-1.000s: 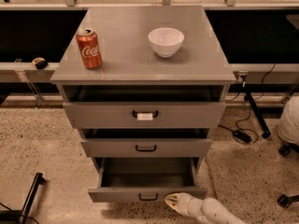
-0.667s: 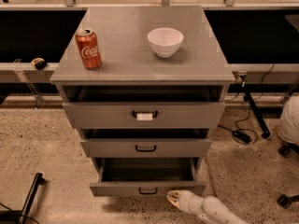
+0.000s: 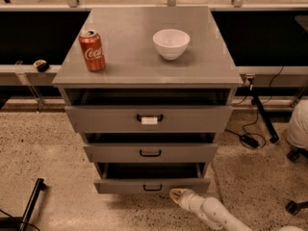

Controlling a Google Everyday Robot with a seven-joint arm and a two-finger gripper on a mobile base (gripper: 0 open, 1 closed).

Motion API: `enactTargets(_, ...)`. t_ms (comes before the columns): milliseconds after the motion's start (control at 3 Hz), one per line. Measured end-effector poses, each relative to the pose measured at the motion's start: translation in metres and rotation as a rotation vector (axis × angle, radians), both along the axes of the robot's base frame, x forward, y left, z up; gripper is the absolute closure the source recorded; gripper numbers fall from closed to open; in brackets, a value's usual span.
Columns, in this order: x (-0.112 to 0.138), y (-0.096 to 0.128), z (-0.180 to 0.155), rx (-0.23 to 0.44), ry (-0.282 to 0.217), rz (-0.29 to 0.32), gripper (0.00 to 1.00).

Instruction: Close bottom drawer

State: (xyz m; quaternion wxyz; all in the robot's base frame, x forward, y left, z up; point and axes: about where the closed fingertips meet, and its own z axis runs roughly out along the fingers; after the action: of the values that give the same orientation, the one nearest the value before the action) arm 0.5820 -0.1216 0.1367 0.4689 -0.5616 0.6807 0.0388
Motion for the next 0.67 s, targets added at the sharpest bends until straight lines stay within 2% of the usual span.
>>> enactTargets(333,0.031,0.002,0.006,-0.009,-0.019,-0.038,1.00)
enactTargets(667,0.067,-0.004,0.011,0.014,-0.024,-0.081,1.00)
